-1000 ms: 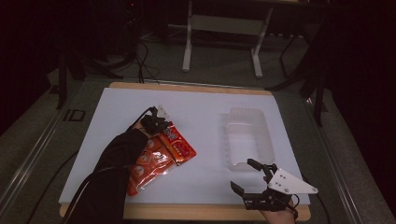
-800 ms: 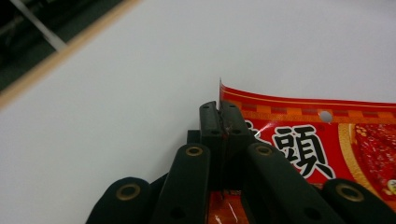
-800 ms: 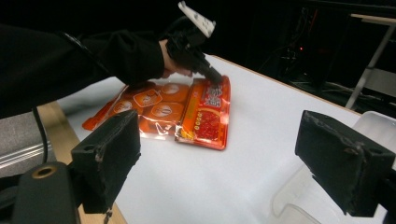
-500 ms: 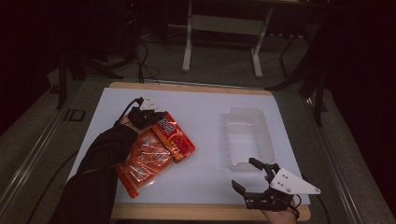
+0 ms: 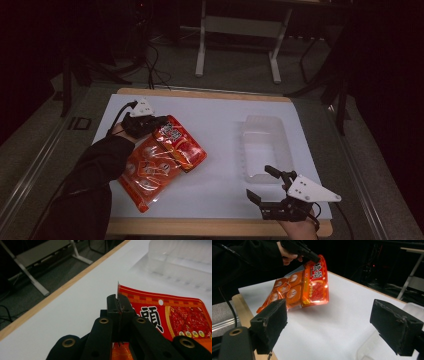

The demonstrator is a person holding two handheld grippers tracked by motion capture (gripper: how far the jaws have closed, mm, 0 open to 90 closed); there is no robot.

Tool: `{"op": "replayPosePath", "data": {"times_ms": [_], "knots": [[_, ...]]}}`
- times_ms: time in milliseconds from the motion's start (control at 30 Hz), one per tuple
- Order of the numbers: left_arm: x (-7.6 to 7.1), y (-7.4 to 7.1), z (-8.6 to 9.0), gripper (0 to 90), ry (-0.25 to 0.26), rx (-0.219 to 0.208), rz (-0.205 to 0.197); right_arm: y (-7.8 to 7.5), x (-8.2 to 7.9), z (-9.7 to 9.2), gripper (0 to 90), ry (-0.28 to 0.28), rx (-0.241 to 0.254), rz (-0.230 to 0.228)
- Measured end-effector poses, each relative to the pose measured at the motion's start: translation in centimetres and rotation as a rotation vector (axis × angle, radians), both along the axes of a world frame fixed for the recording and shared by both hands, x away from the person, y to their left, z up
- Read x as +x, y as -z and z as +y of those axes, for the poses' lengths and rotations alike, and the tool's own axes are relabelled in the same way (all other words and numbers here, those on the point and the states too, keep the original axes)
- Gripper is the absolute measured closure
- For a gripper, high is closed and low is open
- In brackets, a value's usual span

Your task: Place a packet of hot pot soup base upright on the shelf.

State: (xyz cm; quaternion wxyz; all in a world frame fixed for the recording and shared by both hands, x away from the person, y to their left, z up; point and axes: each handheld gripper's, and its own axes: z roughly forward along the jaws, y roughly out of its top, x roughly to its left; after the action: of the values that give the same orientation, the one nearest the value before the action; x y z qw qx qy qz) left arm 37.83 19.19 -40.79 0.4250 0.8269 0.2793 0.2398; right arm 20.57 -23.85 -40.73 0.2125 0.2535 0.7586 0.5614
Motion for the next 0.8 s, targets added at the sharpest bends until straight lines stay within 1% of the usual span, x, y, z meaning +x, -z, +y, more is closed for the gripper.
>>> {"op": "replayPosePath", "data": {"times_ms": [33, 67, 100, 200, 300, 367, 400, 467, 567, 633, 700, 733, 767, 800], "knots": [[0.0, 0.0, 0.0, 90.0, 0.0, 0.0, 0.0, 0.0, 0.0, 0.0, 14.0, 0.0, 0.0, 0.0], [-0.6, -0.4, 0.3, 90.0, 0.003, -0.012, -0.01, -0.2, 0.1, 0.2, 14.0, 0.0, -0.002, -0.005], [-0.8, -0.6, 0.4, 90.0, 0.002, -0.017, -0.016, -0.5, 0.4, 0.5, 14.2, -0.003, 0.002, -0.015], [-1.7, -1.3, 0.9, 90.0, 0.004, -0.042, -0.03, -0.8, 0.8, 1.1, 14.2, -0.007, 0.002, -0.021], [-2.4, -1.8, 1.3, 90.0, 0.009, -0.047, -0.041, -1.2, 1.4, 2.1, 14.3, -0.017, -0.009, -0.025], [-3.0, -2.2, 1.5, 90.0, 0.009, -0.045, -0.057, -1.4, 2.1, 2.9, 14.4, -0.032, -0.004, -0.029], [-3.3, -2.4, 1.6, 90.0, 0.009, -0.049, -0.062, -1.5, 2.3, 3.1, 14.4, -0.036, -0.005, -0.026], [-3.7, -2.6, 1.9, 90.0, 0.007, -0.052, -0.073, -1.5, 2.8, 3.8, 14.8, -0.049, 0.021, -0.022], [-4.5, -3.0, 2.3, 90.0, 0.005, -0.064, -0.088, -1.6, 3.7, 4.9, 15.4, -0.076, 0.037, -0.01], [-5.0, -3.1, 2.7, 90.0, 0.007, -0.079, -0.095, -1.7, 4.1, 5.8, 15.3, -0.085, 0.032, -0.005], [-5.4, -3.3, 3.1, 90.0, -0.002, -0.075, -0.109, -1.8, 4.4, 6.7, 15.4, -0.097, 0.04, -0.005], [-5.5, -3.3, 3.3, 90.0, 0.004, -0.089, -0.103, -1.8, 4.6, 7.1, 15.4, -0.108, 0.043, 0.001], [-5.6, -3.3, 3.5, 90.0, -0.003, -0.086, -0.109, -1.8, 4.8, 7.6, 15.4, -0.113, 0.042, -0.004], [-5.7, -3.3, 3.7, 90.0, 0.0, -0.093, -0.111, -1.8, 4.9, 8.1, 15.4, -0.118, 0.04, -0.001]]}}
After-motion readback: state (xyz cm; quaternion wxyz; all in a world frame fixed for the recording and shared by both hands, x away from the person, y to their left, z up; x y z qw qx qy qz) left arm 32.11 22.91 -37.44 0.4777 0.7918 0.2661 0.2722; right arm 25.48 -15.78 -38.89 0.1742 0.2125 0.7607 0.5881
